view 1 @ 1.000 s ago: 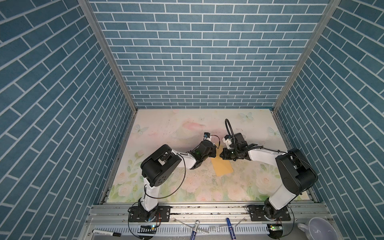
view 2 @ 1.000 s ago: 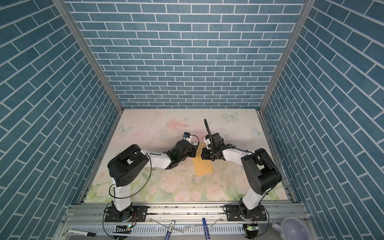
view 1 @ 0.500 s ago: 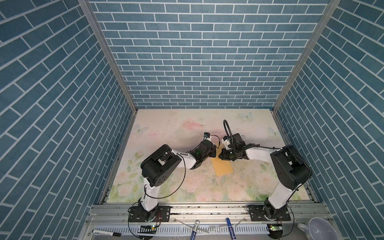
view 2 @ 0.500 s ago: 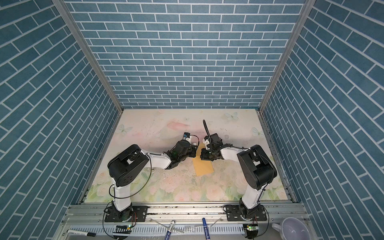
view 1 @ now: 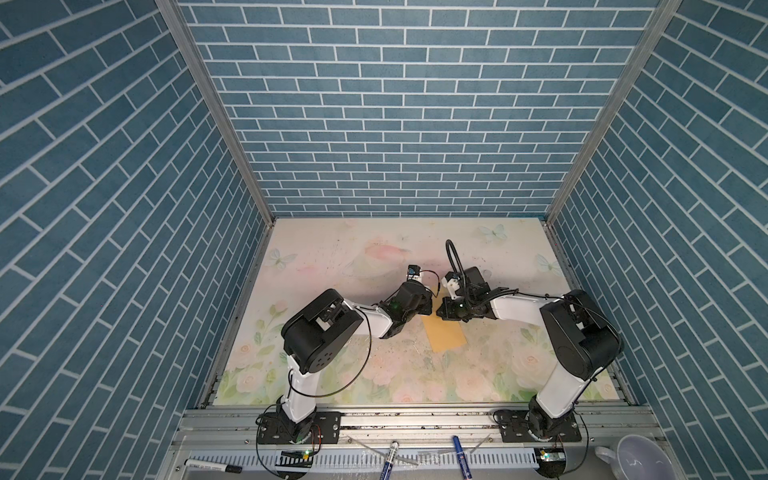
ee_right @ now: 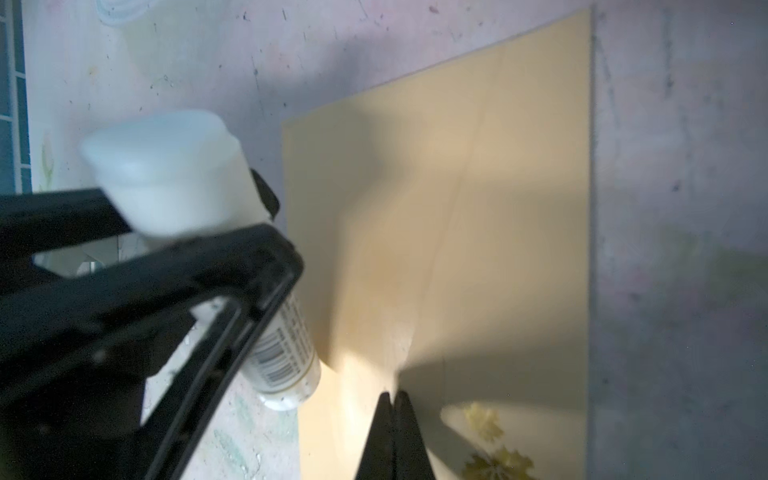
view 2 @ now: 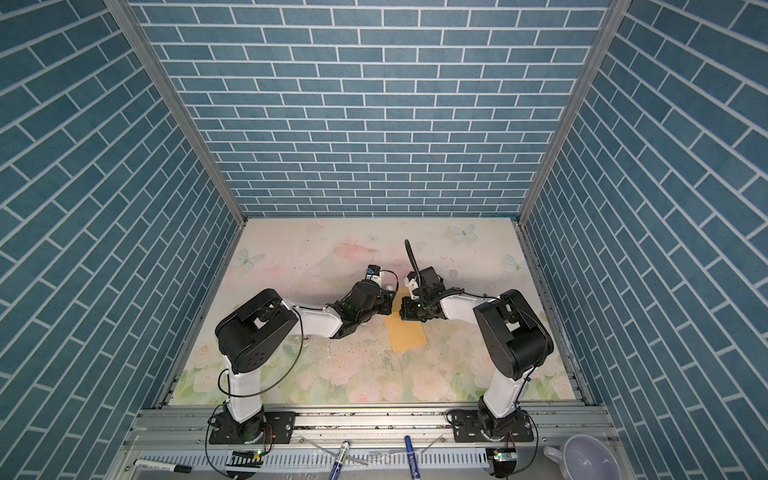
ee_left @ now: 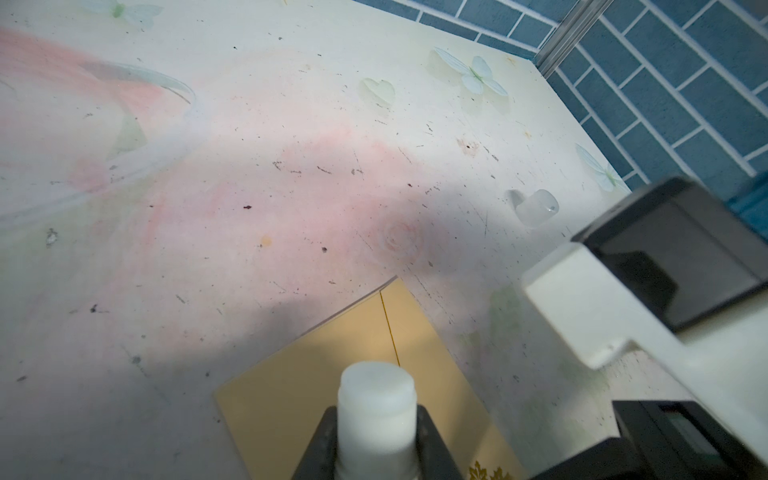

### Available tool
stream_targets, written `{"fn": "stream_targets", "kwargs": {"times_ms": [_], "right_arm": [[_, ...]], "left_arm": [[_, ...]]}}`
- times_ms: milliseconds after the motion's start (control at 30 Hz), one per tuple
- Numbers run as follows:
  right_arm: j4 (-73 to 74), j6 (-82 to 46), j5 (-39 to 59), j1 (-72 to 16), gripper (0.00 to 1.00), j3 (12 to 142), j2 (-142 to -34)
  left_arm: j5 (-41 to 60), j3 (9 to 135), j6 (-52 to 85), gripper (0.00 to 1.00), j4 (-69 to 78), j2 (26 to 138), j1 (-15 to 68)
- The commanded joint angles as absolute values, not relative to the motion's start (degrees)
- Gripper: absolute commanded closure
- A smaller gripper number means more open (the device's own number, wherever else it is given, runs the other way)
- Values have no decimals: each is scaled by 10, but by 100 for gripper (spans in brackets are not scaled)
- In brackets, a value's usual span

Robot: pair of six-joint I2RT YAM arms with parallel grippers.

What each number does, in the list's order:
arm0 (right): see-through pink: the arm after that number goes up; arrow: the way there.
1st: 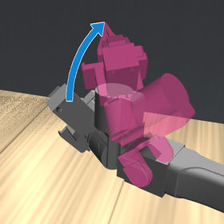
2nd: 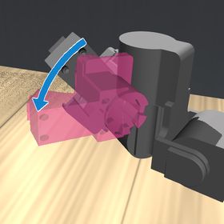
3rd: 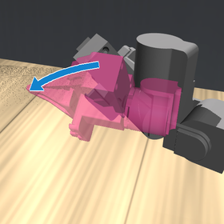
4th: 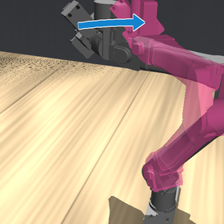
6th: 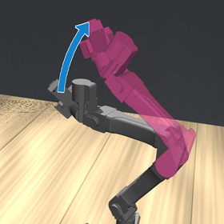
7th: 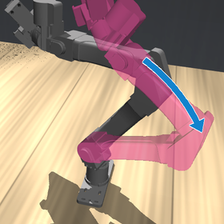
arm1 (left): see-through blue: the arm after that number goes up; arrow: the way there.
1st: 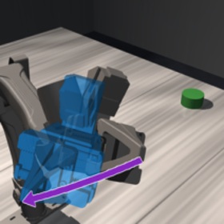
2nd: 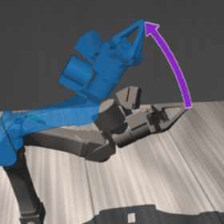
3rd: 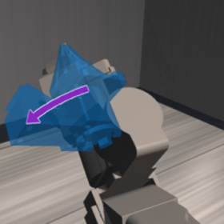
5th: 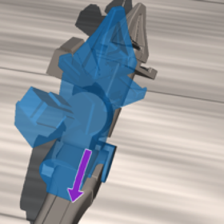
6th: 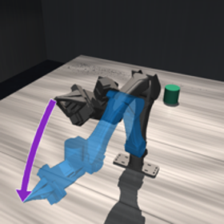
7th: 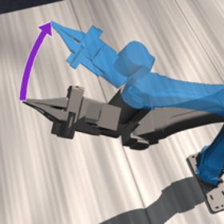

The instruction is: Place the letter into the envelope and seal it

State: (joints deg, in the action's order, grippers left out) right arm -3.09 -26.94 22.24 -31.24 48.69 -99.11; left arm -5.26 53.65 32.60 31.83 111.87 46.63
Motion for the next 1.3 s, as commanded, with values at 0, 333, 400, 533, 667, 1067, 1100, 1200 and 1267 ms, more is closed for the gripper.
{"fn": "stream_targets", "kwargs": {"times_ms": [0,333,400,533,667,1067,1100,1200,1267], "right_arm": [[-81,-251,197,-316,100,460,-967],[-75,-255,195,-316,100,452,-967],[-68,-261,198,-316,100,461,-975],[-53,-273,209,-317,100,479,-992],[-40,-281,219,-316,100,486,-1005],[-68,-264,201,-316,100,465,-979],[-72,-262,197,-316,100,460,-972],[-80,-259,187,-316,100,436,-954],[-81,-260,185,-316,100,420,-947]], "left_arm": [[-63,526,323,100,305,1130,464],[-63,526,324,100,308,1131,464],[-62,526,325,100,308,1132,464],[-62,526,326,100,309,1133,464],[-60,528,327,100,308,1135,464],[-61,527,328,100,309,1136,464],[-61,527,329,100,310,1136,464],[-61,526,329,100,311,1136,464],[-61,526,330,100,311,1136,464]]}}
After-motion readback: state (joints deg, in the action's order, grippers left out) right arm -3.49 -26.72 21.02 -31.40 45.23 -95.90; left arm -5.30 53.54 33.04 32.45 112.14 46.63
